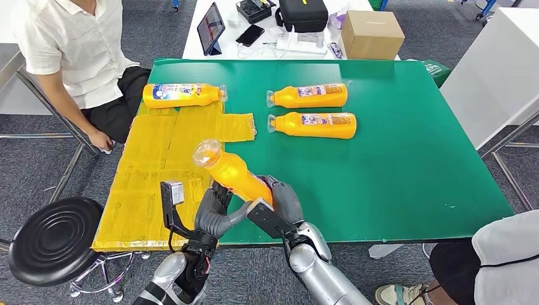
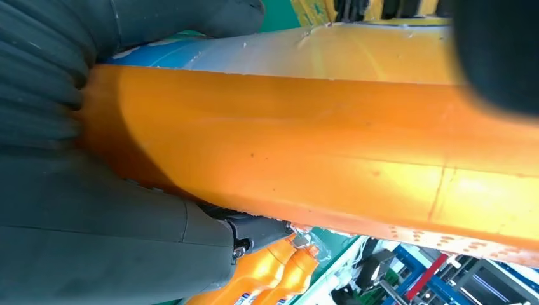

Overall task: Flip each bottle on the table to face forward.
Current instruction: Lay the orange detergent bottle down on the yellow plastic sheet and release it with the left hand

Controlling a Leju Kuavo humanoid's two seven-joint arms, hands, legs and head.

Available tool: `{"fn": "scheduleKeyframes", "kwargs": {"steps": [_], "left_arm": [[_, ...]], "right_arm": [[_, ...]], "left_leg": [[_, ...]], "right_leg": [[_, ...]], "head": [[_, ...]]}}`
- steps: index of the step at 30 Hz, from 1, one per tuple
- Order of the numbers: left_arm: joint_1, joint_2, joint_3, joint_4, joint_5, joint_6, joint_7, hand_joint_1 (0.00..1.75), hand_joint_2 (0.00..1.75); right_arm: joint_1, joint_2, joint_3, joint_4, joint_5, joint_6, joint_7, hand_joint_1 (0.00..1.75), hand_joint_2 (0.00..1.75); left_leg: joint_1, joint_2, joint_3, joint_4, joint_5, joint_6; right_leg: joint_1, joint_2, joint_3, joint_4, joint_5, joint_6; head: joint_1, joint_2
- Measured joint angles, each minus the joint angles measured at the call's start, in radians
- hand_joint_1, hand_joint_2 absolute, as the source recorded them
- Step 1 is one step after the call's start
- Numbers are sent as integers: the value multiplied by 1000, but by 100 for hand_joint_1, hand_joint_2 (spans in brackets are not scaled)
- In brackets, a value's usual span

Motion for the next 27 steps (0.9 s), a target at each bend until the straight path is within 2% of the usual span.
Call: {"fn": "scheduleKeyframes", "kwargs": {"steps": [12, 18, 22, 27], "left_arm": [[-14, 3, 4, 22, 16, 10, 7, 0, 175], [-14, 3, 5, 24, 17, 10, 7, 0, 175], [-18, 3, 7, 26, 33, 11, 7, 0, 175], [-29, 1, 11, 31, 77, 3, 6, 0, 175]], "right_arm": [[-23, 17, 35, 57, 46, -32, 14, 164, 175], [-26, 19, 38, 68, 54, -38, 14, 169, 175], [-29, 20, 52, 74, 85, -62, 14, 163, 175], [-29, 27, 73, 76, 75, -63, -11, 171, 175]], "left_leg": [[0, 0, 0, 0, 0, 0], [0, 0, 0, 0, 0, 0], [0, 0, 0, 0, 0, 0], [0, 0, 0, 0, 0, 0]], "right_leg": [[0, 0, 0, 0, 0, 0], [0, 0, 0, 0, 0, 0], [0, 0, 0, 0, 0, 0], [0, 0, 0, 0, 0, 0]], "head": [[0, 0], [0, 0], [0, 0], [0, 0]]}}
